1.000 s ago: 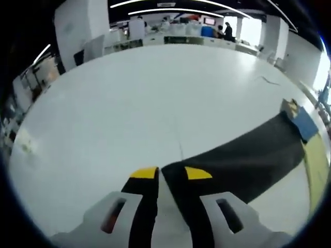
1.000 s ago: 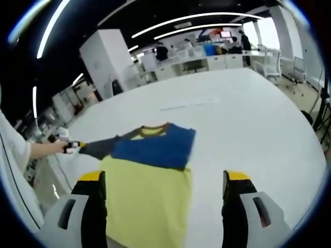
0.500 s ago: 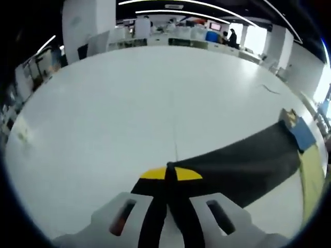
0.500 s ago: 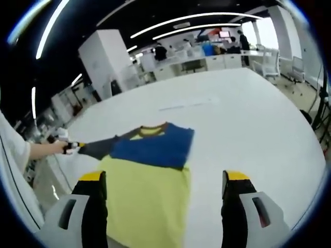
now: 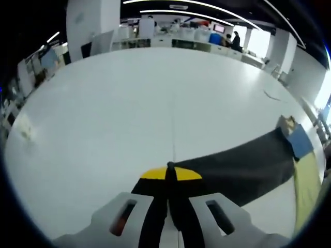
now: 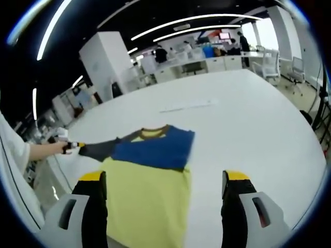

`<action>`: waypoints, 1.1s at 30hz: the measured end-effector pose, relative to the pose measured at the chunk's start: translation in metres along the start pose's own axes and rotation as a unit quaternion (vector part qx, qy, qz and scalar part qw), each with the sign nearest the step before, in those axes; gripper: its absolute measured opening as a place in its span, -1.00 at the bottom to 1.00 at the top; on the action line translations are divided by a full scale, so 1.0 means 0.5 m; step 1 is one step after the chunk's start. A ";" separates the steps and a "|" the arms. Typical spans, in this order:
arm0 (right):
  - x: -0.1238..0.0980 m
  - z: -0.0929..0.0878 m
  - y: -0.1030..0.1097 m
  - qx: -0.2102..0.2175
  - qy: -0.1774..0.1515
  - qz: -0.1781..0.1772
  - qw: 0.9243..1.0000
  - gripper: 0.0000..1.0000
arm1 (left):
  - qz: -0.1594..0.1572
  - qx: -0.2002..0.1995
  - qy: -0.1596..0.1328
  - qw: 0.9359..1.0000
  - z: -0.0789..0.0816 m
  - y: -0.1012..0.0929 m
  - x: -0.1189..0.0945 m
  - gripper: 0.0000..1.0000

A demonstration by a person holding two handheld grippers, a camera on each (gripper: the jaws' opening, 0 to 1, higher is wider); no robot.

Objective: Fold the garment on the visible template until the final outline fits inside the template.

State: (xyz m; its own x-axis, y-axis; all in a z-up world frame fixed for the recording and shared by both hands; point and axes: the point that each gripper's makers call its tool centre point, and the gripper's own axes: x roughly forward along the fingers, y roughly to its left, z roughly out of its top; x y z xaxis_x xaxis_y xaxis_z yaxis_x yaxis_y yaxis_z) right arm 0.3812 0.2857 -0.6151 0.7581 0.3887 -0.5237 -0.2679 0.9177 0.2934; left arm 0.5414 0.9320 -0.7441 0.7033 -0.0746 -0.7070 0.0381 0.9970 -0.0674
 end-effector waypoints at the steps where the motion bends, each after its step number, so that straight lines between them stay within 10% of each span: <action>1: -0.002 0.002 0.001 0.000 -0.003 0.002 1.000 0.84 | 0.000 0.000 -0.001 1.000 0.002 -0.003 -0.003 -1.00; 33: -0.059 0.018 -0.006 0.010 -0.037 -0.001 0.999 0.82 | -0.006 -0.011 -0.035 0.999 0.075 -0.051 -0.082 -1.00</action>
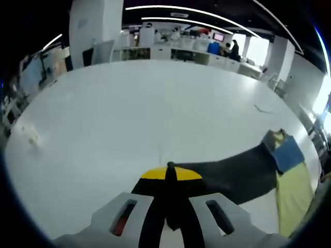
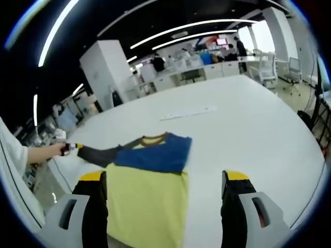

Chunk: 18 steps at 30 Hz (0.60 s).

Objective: Fold the garment on the visible template until the final outline fits inside the template.

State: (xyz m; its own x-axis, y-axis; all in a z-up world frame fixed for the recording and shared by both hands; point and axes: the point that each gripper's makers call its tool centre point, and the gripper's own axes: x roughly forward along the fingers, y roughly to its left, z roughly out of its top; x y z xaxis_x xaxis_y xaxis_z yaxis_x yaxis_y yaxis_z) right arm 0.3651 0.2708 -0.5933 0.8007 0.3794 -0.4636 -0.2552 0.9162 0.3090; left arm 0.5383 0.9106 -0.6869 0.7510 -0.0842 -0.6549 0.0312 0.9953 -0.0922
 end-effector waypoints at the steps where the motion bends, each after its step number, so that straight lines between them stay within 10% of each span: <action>1: -0.001 0.000 0.000 0.000 -0.001 0.000 1.000 0.82 | 0.000 0.000 -0.001 1.000 0.002 -0.003 -0.003 -1.00; 18: -0.020 0.008 0.003 0.003 -0.017 0.010 1.000 0.82 | -0.002 0.012 -0.018 1.000 0.041 -0.032 -0.057 -1.00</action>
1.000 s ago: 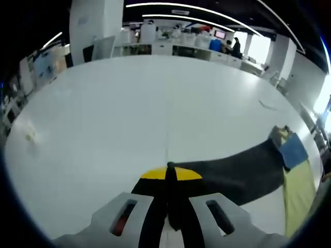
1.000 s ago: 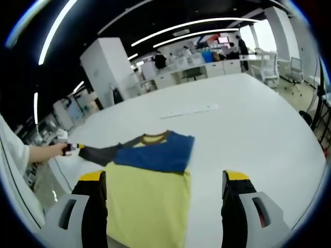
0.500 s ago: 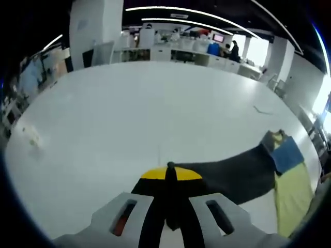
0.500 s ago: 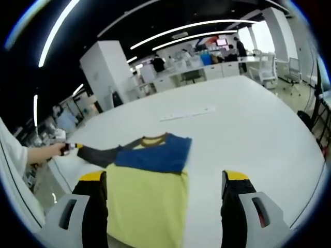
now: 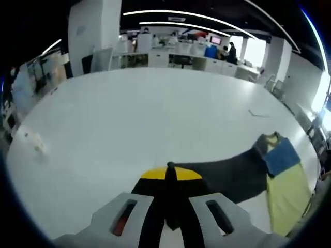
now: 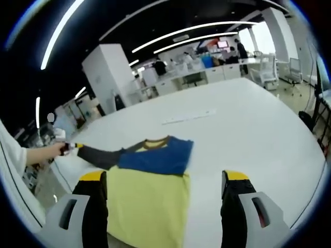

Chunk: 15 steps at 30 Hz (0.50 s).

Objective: Fold the garment on the visible template until the final outline fits inside the template.

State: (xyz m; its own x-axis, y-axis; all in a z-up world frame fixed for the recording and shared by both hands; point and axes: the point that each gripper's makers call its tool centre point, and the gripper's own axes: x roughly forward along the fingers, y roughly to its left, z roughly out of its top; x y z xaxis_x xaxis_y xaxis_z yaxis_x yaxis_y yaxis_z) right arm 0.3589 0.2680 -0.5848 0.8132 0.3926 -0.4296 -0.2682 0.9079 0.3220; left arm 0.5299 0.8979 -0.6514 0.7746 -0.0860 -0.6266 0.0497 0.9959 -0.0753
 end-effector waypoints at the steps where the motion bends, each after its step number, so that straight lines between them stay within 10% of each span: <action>1: -0.002 0.000 -0.001 0.000 -0.001 0.000 1.000 0.82 | -0.001 0.001 -0.001 1.000 0.003 -0.003 -0.004 -1.00; 15: -0.026 -0.002 -0.003 0.001 -0.008 0.002 1.000 0.80 | -0.006 -0.006 -0.012 1.000 0.036 -0.033 -0.036 -1.00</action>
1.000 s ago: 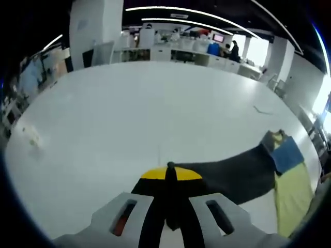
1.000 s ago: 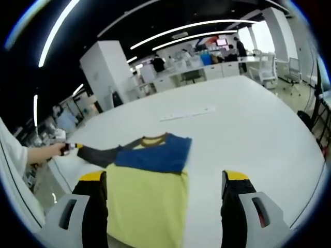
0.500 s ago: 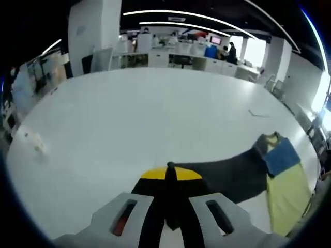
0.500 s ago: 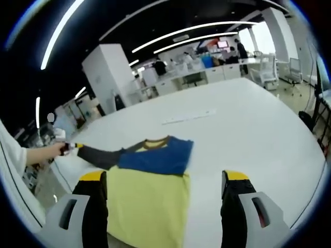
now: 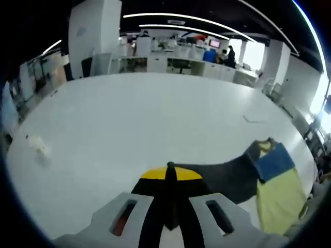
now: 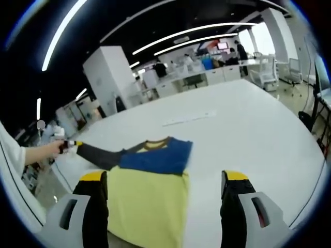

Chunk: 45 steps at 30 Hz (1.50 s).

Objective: Fold the garment on the visible template until the final outline fits inside the template.

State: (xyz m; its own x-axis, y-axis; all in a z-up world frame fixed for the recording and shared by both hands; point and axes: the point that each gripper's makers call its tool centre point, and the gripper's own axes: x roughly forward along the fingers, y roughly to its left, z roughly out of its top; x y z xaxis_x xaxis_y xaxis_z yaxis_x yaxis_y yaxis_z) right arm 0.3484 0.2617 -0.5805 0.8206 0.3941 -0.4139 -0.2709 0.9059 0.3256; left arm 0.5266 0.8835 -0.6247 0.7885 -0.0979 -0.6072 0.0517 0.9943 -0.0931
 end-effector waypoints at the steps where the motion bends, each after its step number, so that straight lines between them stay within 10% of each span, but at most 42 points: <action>1: -0.002 0.000 0.000 0.000 -0.001 0.000 1.000 0.80 | 0.000 0.000 -0.001 1.000 0.002 -0.002 -0.002 -1.00; 45: -0.087 -0.011 0.001 0.007 -0.031 0.001 0.999 0.79 | -0.049 -0.015 -0.024 0.998 0.112 -0.215 -0.096 -1.00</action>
State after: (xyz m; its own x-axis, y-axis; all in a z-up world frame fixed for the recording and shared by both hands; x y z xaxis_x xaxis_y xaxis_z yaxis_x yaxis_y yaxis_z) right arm 0.3100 0.2459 -0.5670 0.8496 0.3856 -0.3599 -0.2662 0.9025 0.3386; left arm 0.5175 0.7835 -0.5411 0.8093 -0.1923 -0.5550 0.1128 0.9782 -0.1744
